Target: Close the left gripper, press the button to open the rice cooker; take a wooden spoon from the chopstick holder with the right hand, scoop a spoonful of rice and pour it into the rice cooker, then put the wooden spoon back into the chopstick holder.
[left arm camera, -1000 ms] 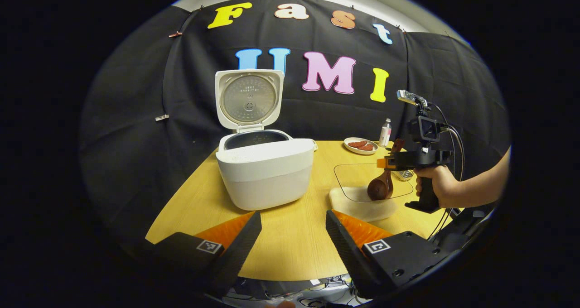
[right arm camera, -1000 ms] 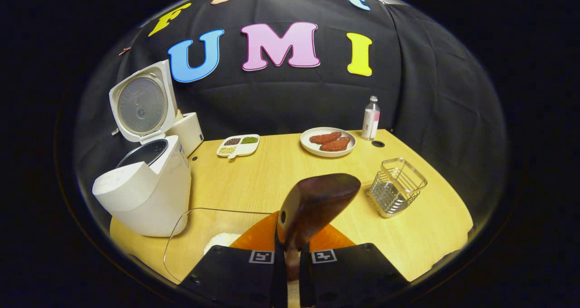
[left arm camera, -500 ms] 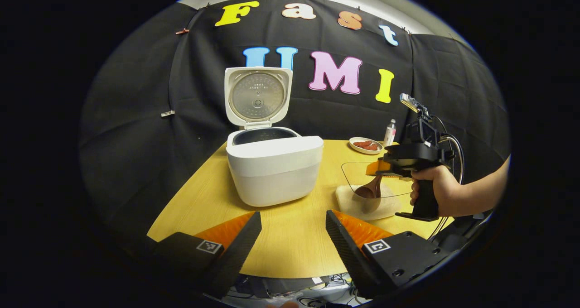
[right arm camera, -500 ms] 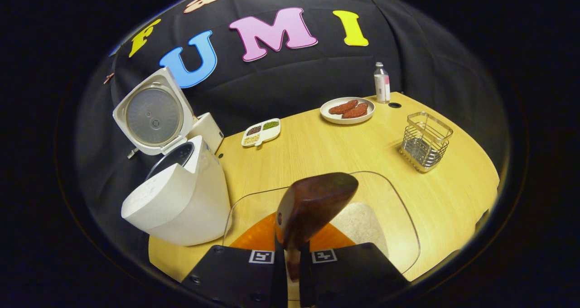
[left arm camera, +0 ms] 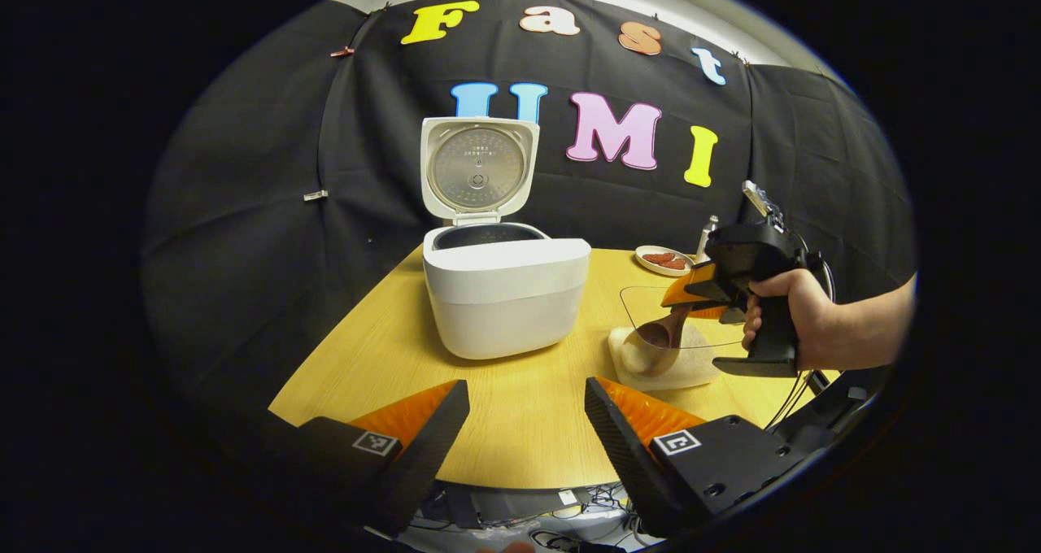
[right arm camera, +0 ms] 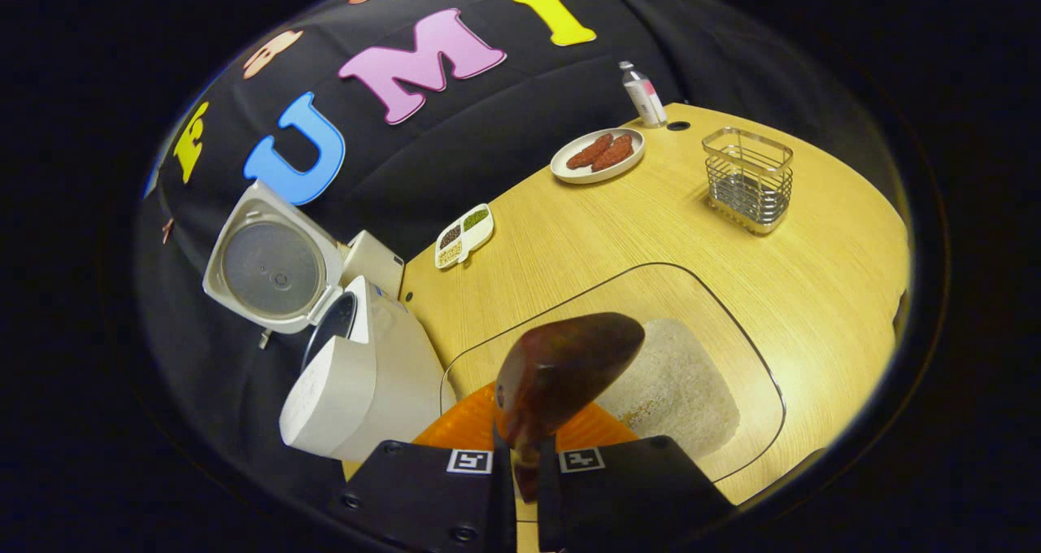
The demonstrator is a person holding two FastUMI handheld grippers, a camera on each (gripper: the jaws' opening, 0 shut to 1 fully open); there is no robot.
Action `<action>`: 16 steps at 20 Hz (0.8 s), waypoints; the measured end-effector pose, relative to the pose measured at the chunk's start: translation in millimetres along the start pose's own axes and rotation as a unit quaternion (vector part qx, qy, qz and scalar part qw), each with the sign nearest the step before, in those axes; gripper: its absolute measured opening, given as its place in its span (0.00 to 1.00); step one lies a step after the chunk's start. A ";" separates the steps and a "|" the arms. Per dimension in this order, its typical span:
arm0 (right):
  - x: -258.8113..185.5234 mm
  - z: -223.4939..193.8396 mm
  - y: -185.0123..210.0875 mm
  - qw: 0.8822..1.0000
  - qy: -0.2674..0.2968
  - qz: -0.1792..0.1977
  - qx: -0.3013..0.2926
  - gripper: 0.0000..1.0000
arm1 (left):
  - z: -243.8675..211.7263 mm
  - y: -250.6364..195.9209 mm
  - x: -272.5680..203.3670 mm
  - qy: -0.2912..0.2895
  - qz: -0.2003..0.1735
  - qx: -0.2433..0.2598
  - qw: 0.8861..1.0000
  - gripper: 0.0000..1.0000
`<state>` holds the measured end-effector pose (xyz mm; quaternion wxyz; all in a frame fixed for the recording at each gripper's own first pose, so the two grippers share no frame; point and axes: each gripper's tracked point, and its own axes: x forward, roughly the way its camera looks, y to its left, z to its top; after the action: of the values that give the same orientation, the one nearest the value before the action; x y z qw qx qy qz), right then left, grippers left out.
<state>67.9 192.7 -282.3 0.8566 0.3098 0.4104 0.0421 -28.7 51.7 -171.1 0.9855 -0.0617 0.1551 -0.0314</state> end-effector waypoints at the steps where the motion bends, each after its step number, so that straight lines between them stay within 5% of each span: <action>1: -1.4 5.0 -2.9 1.000 0.001 0.002 0.017 0.15 | 0.3 -1.8 -0.1 -0.001 0.000 0.002 1.000 0.98; 10: -31.0 66.4 -32.3 0.991 -0.014 0.011 0.133 0.15 | 6.7 -15.2 -2.0 -0.007 0.001 -0.004 1.000 0.98; 16: -44.3 108.9 -13.9 0.979 -0.008 0.053 0.194 0.15 | 17.4 -18.9 -2.9 -0.015 0.012 -0.004 1.000 0.98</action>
<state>115.5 113.1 -208.9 0.7799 0.4919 0.3869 0.0040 -26.8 35.2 -151.3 0.9877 -0.0646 0.1409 -0.0178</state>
